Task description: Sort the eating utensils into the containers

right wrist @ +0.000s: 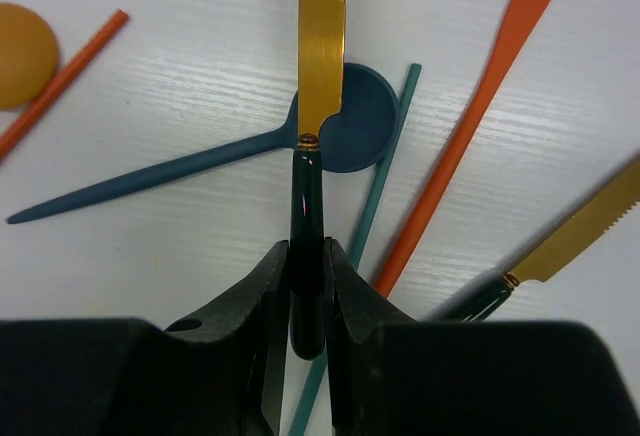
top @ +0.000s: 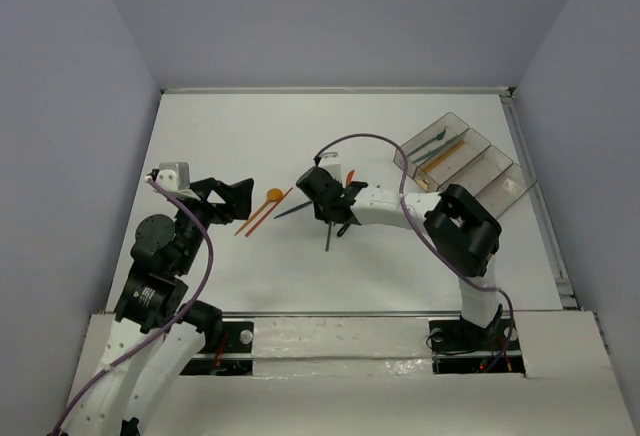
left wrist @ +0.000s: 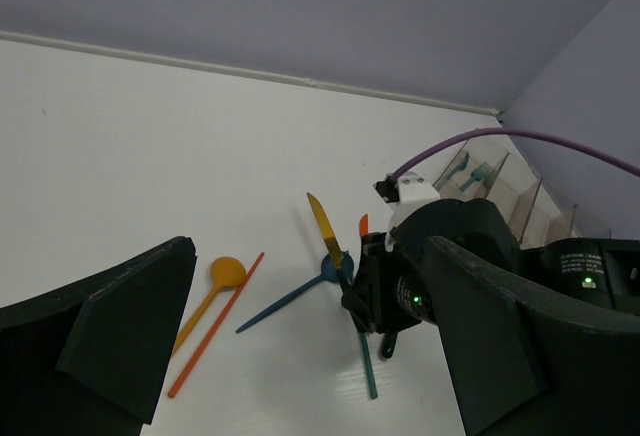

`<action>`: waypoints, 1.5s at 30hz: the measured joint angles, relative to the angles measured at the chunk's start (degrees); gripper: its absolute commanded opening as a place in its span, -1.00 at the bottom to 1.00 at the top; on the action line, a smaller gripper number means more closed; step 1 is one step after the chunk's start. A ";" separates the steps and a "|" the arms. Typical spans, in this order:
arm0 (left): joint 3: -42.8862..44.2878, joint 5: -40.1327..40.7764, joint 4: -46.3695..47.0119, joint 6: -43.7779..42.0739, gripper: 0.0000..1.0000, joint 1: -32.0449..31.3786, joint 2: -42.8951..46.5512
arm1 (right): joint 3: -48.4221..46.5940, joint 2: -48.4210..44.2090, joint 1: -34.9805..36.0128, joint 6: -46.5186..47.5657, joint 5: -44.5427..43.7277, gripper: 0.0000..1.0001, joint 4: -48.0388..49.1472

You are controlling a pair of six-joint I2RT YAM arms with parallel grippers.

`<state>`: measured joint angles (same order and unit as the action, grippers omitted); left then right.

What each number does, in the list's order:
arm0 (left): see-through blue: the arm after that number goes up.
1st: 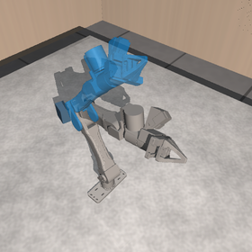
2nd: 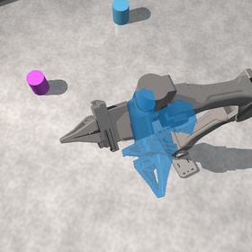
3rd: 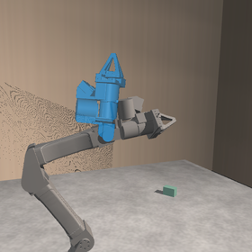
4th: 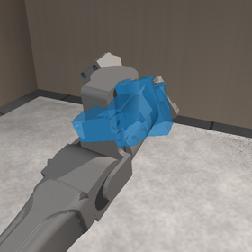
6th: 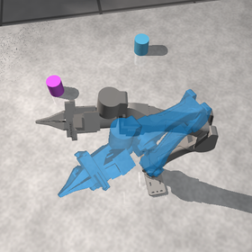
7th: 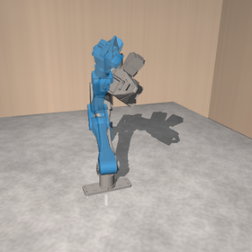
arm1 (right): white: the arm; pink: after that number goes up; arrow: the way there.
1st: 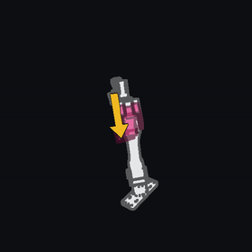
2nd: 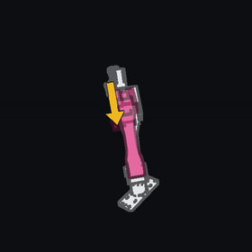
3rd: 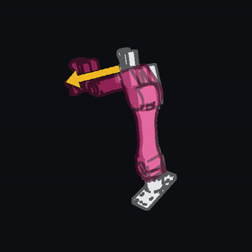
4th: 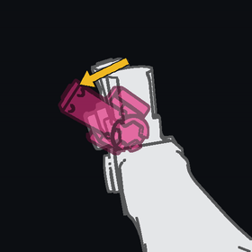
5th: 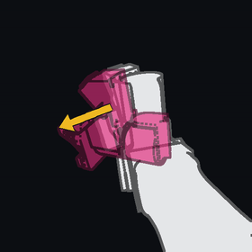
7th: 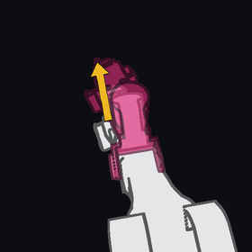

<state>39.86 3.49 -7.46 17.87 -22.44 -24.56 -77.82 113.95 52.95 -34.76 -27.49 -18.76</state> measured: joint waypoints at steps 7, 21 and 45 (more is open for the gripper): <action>-0.02 -0.07 -0.02 0.00 0.98 0.00 0.00 | 1.16 -11.06 -0.07 -0.66 -2.91 -0.86 3.39; -0.02 -0.46 0.37 0.00 0.98 -0.09 0.26 | 26.23 -40.83 -34.10 -3.48 -6.73 -0.85 12.46; -0.02 -0.48 0.44 -0.02 0.98 -0.11 0.68 | 37.66 -41.48 -50.07 -7.85 0.87 -0.80 16.57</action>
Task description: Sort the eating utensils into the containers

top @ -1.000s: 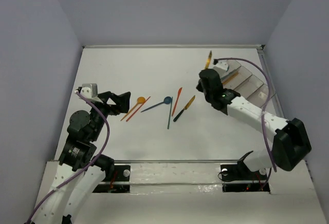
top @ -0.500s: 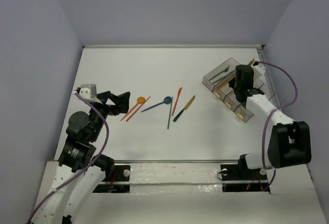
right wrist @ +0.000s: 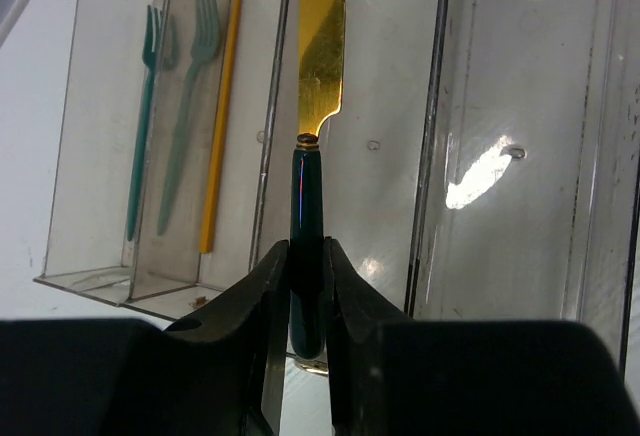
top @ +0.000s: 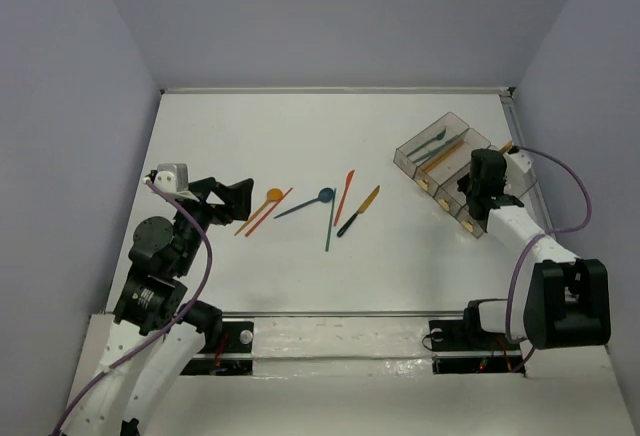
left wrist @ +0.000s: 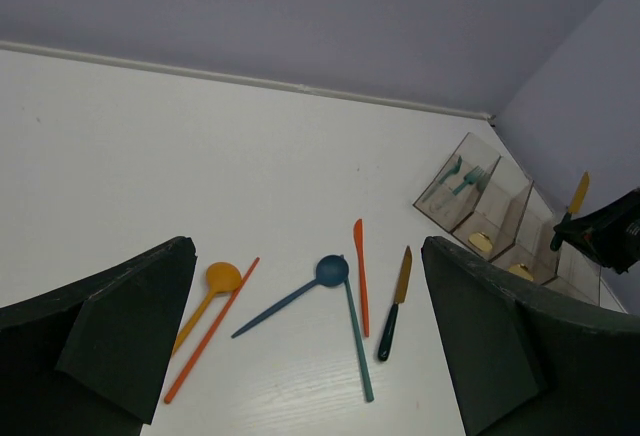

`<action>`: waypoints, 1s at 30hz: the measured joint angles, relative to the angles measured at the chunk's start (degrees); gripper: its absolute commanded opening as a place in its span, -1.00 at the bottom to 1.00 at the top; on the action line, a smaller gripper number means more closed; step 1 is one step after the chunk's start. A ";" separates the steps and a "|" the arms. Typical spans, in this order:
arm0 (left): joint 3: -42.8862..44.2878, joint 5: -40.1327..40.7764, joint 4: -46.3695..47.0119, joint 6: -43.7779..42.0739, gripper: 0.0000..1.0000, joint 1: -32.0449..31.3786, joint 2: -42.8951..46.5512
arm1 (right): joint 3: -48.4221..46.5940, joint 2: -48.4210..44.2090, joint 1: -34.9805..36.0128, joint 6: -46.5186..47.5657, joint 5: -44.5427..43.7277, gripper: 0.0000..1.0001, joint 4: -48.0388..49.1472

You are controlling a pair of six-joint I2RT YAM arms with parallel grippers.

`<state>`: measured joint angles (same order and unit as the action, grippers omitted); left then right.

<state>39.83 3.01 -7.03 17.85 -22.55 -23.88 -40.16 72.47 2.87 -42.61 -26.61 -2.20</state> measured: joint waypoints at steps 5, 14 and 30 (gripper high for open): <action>0.00 0.00 0.02 0.00 0.98 0.00 0.00 | 1.60 0.24 -0.28 -0.96 0.13 -0.64 0.09; 0.00 0.00 0.02 0.00 0.98 0.00 0.00 | 2.51 1.36 -1.01 -1.84 0.46 0.02 0.17; 0.00 0.00 0.00 0.00 0.98 0.00 0.00 | -0.94 -4.39 10.01 7.39 4.07 0.23 -0.87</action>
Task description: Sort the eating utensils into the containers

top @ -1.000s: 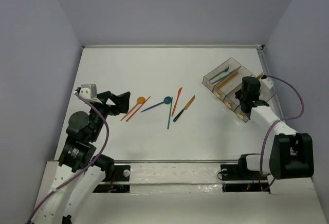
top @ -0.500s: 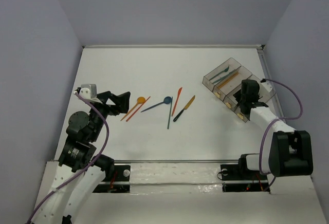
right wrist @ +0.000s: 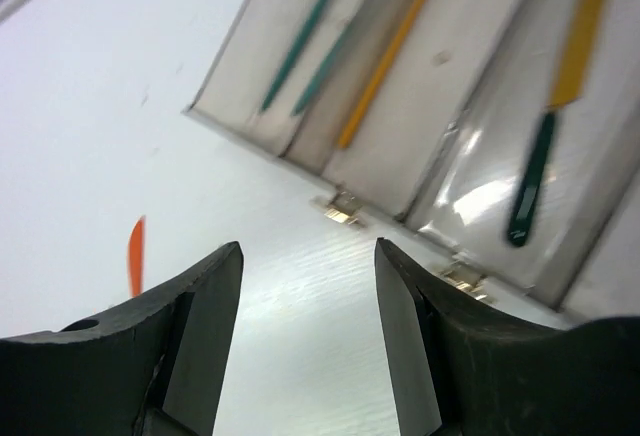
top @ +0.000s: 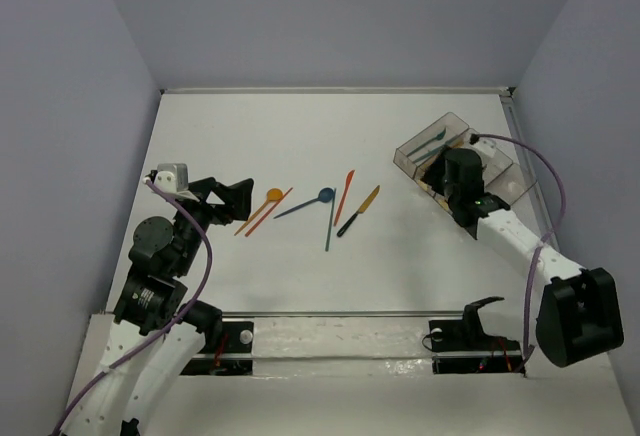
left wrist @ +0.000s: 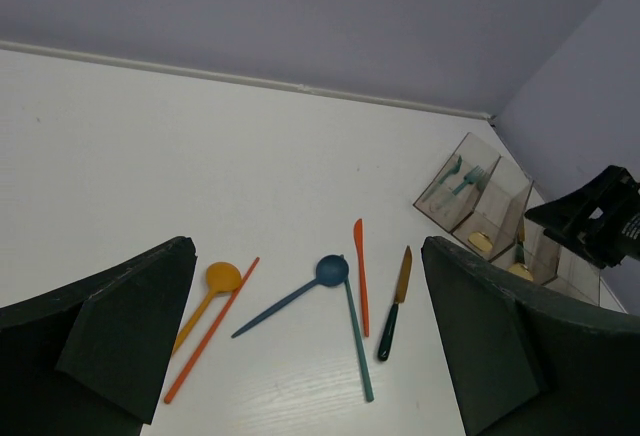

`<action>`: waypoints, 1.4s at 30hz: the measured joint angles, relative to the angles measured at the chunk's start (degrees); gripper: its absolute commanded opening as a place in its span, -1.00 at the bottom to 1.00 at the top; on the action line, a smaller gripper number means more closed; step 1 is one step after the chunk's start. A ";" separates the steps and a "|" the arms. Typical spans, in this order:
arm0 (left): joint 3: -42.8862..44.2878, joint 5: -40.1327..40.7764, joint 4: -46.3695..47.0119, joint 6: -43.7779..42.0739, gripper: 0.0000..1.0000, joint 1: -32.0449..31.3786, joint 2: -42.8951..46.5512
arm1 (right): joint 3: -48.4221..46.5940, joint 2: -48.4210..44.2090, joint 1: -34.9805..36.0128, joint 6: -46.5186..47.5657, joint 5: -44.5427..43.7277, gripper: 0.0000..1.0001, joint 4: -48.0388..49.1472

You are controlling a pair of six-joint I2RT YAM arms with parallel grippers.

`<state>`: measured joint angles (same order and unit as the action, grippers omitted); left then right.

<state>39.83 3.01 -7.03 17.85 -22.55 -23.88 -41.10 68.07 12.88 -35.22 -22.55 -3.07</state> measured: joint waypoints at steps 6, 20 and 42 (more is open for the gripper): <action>0.00 0.00 0.00 0.02 0.98 0.00 0.02 | -2.54 4.63 18.29 -0.59 -2.71 0.23 -2.84; -0.07 -0.22 0.00 0.02 0.98 0.00 0.44 | -14.53 29.09 34.86 -7.41 -9.09 0.24 -9.07; -0.07 -1.09 0.02 0.02 0.98 0.00 0.44 | -17.68 34.53 36.65 -13.46 -13.70 -0.31 -14.51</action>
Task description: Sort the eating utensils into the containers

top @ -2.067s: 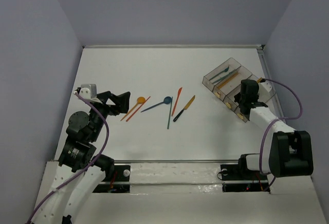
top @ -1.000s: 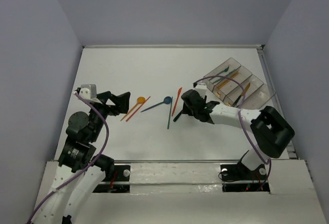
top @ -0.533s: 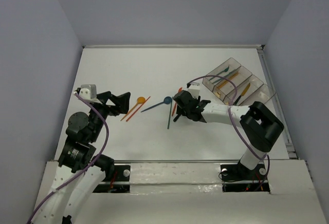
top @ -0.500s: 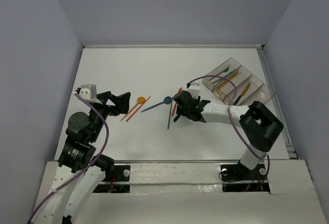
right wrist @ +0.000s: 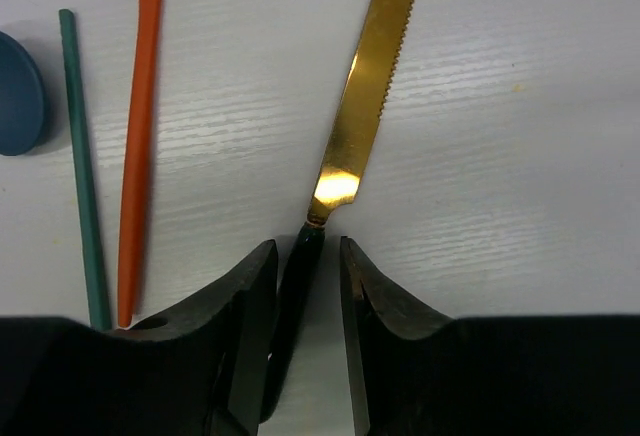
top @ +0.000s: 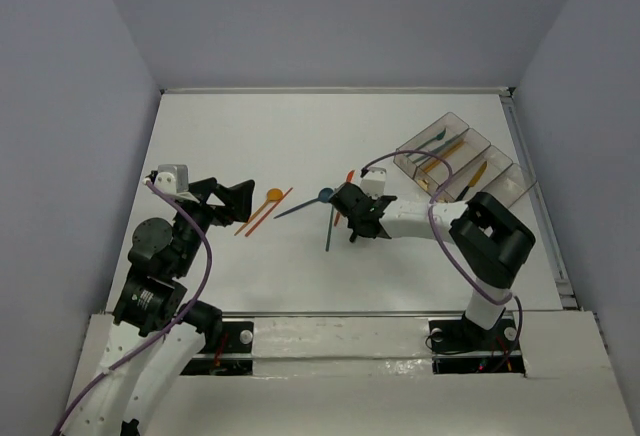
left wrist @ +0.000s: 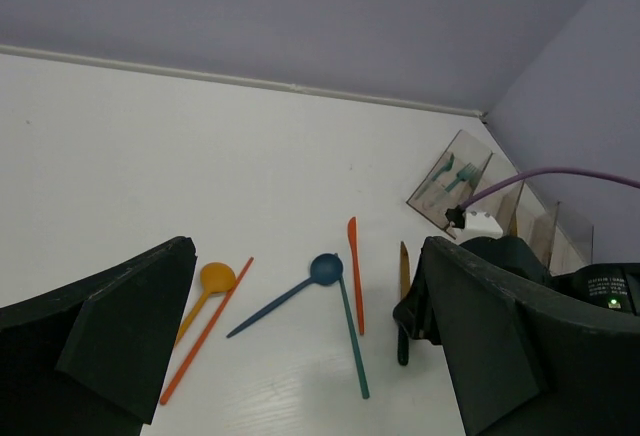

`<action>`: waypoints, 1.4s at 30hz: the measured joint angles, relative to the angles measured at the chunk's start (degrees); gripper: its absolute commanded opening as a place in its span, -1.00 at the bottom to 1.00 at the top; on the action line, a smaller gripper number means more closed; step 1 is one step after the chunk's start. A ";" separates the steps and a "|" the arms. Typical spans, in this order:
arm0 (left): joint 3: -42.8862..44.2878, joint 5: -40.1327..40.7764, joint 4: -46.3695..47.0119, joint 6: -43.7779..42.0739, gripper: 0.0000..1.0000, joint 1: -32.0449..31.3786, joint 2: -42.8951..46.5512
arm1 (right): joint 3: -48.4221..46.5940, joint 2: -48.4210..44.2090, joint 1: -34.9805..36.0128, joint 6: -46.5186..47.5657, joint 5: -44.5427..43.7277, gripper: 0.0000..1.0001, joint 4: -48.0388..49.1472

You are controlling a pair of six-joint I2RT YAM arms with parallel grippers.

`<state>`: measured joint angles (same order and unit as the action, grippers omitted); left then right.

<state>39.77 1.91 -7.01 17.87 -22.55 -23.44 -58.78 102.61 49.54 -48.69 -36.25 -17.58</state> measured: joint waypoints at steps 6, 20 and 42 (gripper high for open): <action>0.00 -0.22 0.09 0.00 0.98 0.00 0.00 | 0.04 -0.79 0.04 -3.06 -2.67 -0.47 -3.63; -0.02 -0.28 0.33 0.00 0.98 0.00 -1.20 | 0.11 -1.88 0.04 -6.67 -7.34 -0.26 -7.08; -0.02 -0.79 0.35 0.00 0.98 0.00 -1.31 | 5.90 -3.93 -0.02 -6.71 -4.07 -0.83 -0.42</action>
<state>39.75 1.13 -6.66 17.87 -22.55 -24.75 -52.88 98.67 49.52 -55.40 -40.32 -18.00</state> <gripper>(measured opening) 0.992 0.154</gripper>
